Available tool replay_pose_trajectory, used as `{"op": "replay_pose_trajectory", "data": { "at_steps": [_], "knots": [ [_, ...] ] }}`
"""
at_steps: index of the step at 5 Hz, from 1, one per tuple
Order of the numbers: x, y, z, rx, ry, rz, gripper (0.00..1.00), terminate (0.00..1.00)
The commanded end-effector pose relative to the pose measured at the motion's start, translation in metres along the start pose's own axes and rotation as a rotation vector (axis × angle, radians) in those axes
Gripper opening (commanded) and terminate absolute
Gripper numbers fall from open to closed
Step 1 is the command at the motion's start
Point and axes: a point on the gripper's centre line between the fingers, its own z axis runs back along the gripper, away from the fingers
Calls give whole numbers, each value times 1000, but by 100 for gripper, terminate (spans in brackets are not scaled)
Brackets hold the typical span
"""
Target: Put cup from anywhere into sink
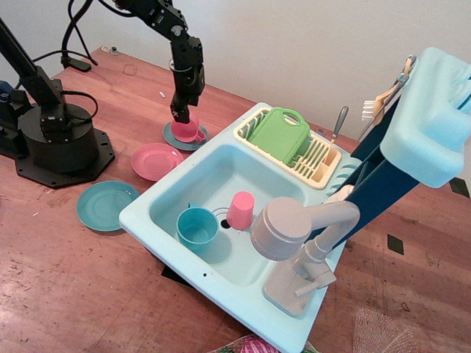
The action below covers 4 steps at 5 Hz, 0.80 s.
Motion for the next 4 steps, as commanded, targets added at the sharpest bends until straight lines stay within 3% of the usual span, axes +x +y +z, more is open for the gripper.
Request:
{"op": "replay_pose_trajectory", "data": {
  "at_steps": [1,4],
  "knots": [
    [-9,19,-5,24,-6,3,100,0],
    [-19,10,-20,-11,22,-23,100,0]
  ]
}}
